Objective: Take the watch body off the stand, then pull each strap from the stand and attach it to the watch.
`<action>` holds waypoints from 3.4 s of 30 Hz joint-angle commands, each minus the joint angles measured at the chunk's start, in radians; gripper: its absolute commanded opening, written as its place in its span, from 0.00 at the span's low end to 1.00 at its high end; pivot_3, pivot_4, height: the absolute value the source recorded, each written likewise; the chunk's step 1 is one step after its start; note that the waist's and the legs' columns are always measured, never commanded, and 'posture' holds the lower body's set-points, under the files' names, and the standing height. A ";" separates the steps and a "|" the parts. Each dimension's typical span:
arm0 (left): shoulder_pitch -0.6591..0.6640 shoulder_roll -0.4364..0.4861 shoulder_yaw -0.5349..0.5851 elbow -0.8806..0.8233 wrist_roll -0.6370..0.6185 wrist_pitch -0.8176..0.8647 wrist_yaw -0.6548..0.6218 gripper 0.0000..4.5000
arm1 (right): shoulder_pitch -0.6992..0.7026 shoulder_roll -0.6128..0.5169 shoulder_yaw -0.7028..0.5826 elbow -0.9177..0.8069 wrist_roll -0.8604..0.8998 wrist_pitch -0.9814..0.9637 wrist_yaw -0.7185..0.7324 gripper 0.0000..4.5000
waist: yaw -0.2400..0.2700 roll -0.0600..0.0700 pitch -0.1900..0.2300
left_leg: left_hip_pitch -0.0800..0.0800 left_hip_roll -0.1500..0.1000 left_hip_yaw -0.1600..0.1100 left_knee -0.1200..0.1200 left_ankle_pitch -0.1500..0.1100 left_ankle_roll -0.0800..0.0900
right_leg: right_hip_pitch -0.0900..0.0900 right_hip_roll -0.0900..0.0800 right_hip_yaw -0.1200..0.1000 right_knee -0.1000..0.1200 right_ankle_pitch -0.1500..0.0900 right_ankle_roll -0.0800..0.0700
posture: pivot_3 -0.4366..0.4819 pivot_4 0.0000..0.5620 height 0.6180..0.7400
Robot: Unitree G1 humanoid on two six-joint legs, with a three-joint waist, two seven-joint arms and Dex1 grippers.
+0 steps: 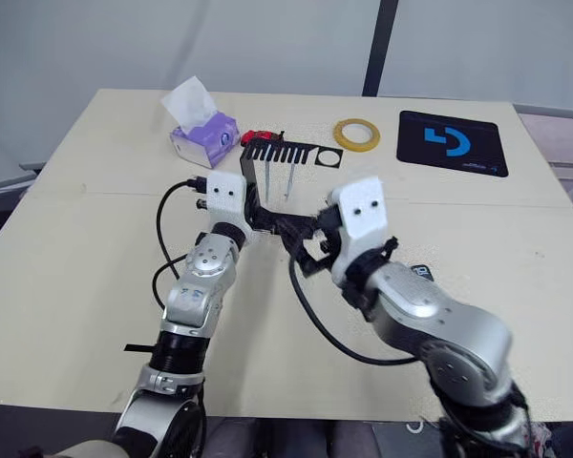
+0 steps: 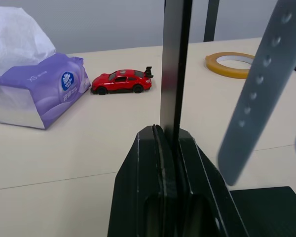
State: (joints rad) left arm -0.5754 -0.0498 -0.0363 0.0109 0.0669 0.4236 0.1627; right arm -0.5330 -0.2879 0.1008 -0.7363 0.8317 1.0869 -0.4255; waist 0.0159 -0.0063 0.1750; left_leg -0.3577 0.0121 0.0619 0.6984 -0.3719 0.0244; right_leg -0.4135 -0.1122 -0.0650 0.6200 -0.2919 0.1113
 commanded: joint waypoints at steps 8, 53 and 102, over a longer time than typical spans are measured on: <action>0.013 -0.021 -0.008 -0.027 0.031 0.021 0.036 0.02 | -0.143 0.193 0.030 0.208 -0.288 0.003 -0.071 1.00 | -0.010 0.000 0.000 | -0.001 -0.001 0.000 0.000 0.000 0.000 | 0.000 0.000 -0.004 0.000 0.000 0.000 | 0.48 0.27 0.98; -0.022 -0.046 -0.017 0.010 0.038 0.010 0.048 0.00 | -0.235 0.430 0.053 0.568 -0.708 -0.299 0.163 0.01 | -0.020 0.000 0.000 | -0.003 -0.001 -0.003 -0.002 0.000 0.000 | -0.001 -0.002 -0.007 -0.001 0.000 0.000 | 0.48 0.27 0.98; 0.110 0.185 0.072 -0.279 -0.164 0.251 -0.326 0.99 | -0.040 0.204 0.016 0.047 -0.672 0.025 0.521 0.00 | -0.035 0.001 0.001 | -0.017 -0.003 -0.007 -0.002 0.002 -0.001 | -0.013 0.001 -0.012 0.000 0.000 0.000 | 0.48 0.27 0.98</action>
State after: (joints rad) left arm -0.4690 0.1207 0.0084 -0.1888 -0.0607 0.6503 -0.1190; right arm -0.5727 -0.0770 0.1427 -0.6307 0.1269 1.1078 0.0561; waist -0.0192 -0.0051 0.1756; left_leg -0.3743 0.0092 0.0548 0.6962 -0.3700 0.0235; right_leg -0.4269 -0.1113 -0.0771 0.6203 -0.2919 0.1110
